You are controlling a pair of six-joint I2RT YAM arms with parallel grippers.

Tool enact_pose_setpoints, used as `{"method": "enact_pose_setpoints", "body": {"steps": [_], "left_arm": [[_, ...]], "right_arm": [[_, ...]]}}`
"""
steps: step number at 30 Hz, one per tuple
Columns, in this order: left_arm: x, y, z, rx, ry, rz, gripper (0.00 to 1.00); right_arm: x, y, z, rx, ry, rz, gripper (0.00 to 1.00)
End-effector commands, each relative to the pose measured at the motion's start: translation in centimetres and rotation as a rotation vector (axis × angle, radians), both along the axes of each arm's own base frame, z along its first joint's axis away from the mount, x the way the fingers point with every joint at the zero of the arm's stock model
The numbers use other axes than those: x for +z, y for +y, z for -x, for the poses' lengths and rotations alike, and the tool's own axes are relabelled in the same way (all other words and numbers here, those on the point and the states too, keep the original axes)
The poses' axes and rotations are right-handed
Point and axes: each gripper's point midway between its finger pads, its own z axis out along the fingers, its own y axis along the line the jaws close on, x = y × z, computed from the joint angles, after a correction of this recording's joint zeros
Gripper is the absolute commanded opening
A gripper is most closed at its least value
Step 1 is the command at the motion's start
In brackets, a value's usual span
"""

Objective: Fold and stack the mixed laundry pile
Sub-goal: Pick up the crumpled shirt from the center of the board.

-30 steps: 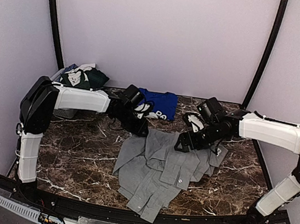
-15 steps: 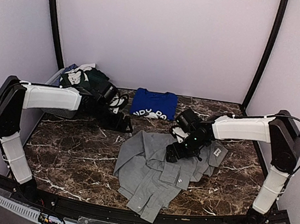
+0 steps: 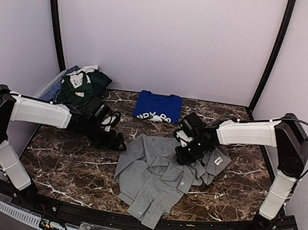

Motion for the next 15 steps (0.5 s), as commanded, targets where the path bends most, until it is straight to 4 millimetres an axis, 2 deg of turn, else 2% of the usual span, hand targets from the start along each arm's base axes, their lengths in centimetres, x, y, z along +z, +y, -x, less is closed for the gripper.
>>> {"method": "enact_pose_setpoints", "body": {"steps": [1, 4, 7, 11, 13, 15], "left_arm": [[-0.2, 0.2, 1.2, 0.002, 0.016, 0.029, 0.81], [-0.8, -0.2, 1.9, -0.016, 0.028, 0.036, 0.82], [-1.7, -1.4, 3.0, -0.064, 0.047, 0.039, 0.85], [-2.8, -2.9, 4.1, -0.114, 0.058, 0.047, 0.84], [-3.2, -3.3, 4.4, -0.117, 0.068, 0.072, 0.78], [-3.5, -3.4, 4.3, -0.108, 0.071, 0.083, 0.65]], "right_arm": [[5.1, 0.2, 0.5, 0.013, -0.059, -0.07, 0.0], [8.6, 0.5, 0.3, 0.025, -0.108, -0.124, 0.0], [10.5, 0.4, 0.2, 0.027, -0.131, -0.149, 0.05], [11.4, -0.4, -0.1, 0.011, -0.145, -0.143, 0.02], [11.4, -0.7, -0.1, 0.008, -0.139, -0.147, 0.07], [10.8, -1.1, 0.0, 0.002, -0.124, -0.141, 0.09]]}}
